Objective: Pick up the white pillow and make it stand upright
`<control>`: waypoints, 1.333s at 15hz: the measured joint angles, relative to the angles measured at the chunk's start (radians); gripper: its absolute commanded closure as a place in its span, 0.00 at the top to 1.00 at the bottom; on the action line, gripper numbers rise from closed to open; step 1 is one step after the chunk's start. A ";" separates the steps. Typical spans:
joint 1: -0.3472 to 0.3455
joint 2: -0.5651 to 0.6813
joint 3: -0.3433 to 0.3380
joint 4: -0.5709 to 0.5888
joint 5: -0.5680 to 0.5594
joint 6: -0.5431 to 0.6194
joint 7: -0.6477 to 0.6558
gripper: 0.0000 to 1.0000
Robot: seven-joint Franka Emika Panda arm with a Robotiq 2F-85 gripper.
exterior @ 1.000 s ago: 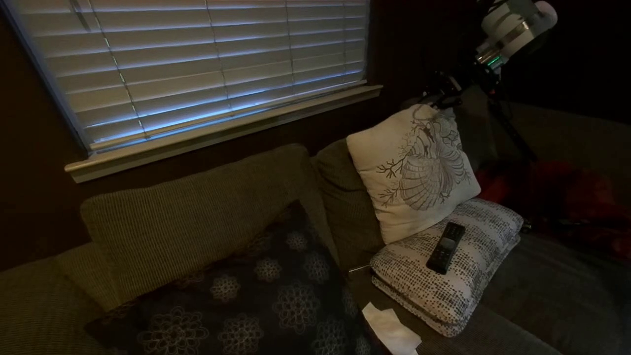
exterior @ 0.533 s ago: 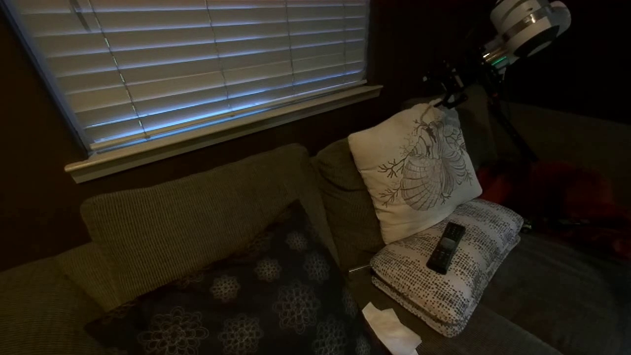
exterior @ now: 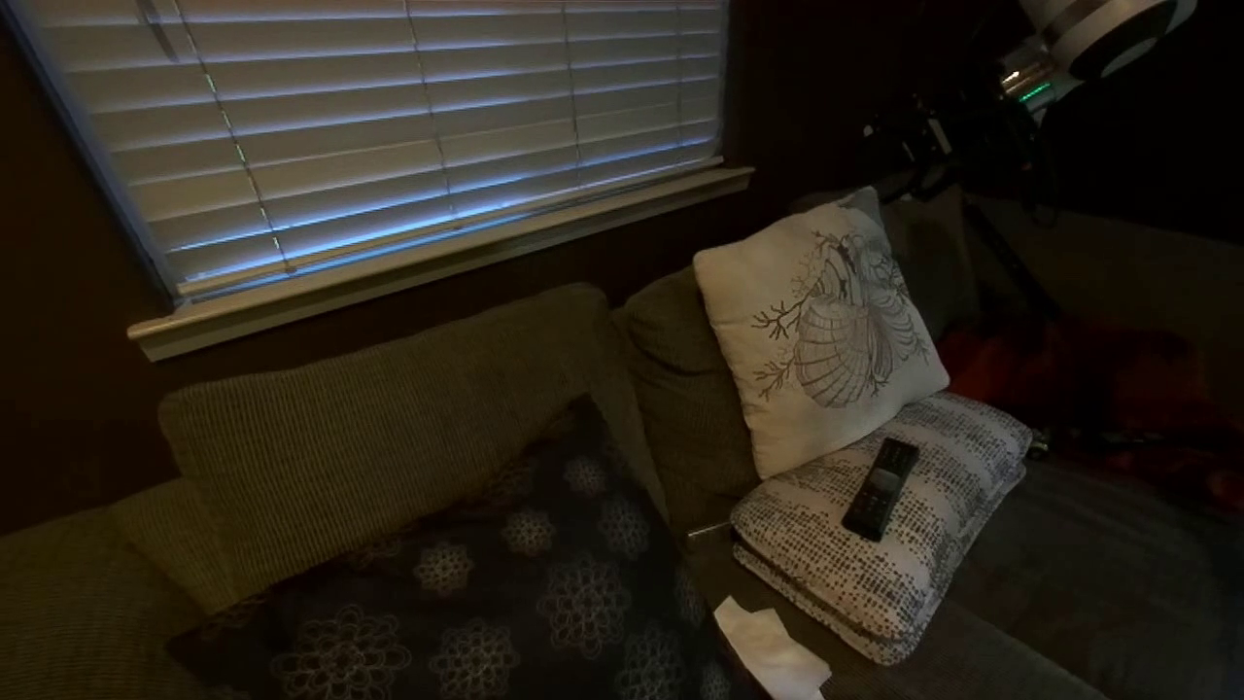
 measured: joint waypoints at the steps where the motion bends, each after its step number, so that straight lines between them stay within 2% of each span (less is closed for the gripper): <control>1: 0.006 -0.022 -0.007 -0.029 -0.016 0.008 0.000 1.00; 4: 0.040 -0.090 -0.034 -0.130 -0.126 0.085 0.001 1.00; 7: 0.083 -0.166 -0.055 -0.261 -0.273 0.212 0.003 1.00; 13: 0.119 -0.305 -0.051 -0.509 -0.564 0.406 0.006 1.00; 17: 0.147 -0.373 -0.051 -0.642 -0.651 0.486 -0.010 1.00; 20: 0.172 -0.404 -0.042 -0.719 -0.669 0.552 -0.023 1.00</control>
